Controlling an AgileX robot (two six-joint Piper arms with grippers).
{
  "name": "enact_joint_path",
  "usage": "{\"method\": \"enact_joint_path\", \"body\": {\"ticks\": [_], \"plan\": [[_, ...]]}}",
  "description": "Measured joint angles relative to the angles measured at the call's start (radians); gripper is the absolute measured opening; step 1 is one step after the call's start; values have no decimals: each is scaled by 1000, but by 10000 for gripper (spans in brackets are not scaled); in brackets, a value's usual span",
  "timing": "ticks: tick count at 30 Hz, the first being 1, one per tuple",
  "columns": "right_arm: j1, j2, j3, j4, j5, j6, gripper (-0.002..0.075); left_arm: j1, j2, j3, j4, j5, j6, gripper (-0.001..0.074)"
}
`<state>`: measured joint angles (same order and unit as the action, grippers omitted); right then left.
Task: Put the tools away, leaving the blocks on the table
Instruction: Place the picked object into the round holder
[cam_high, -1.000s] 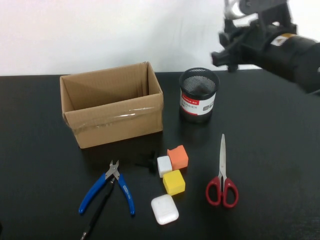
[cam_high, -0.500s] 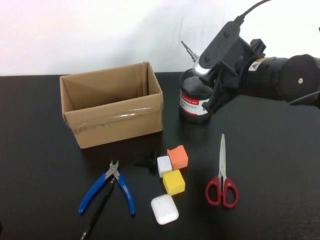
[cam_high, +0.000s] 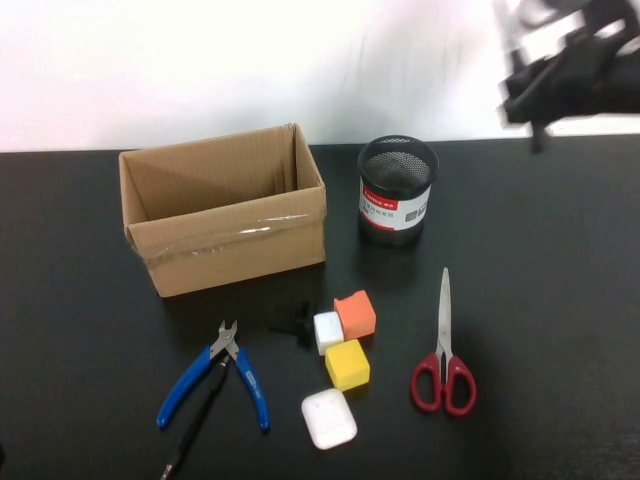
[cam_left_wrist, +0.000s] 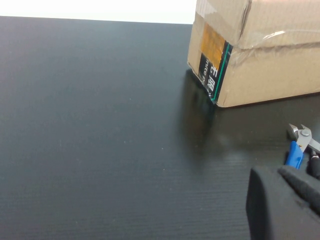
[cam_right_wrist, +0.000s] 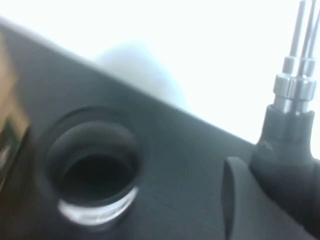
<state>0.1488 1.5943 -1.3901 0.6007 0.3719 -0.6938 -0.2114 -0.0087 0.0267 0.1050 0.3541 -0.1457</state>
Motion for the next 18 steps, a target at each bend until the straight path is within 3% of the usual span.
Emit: {"method": "enact_joint_path", "body": {"ticks": [5,10,15,18], "plan": [[-59,-13,2,263,28,-117,-6,0,0,0,0,0,0,-6],[-29,-40,77,517,62,-516,-6,0,0,0,0,0,0,-6],[15,-127,277,1063,-10,-994,-6,0,0,0,0,0,0,-6],[41,-186,364,1108,-3,-1190,-6,0,0,0,0,0,0,-6]]}}
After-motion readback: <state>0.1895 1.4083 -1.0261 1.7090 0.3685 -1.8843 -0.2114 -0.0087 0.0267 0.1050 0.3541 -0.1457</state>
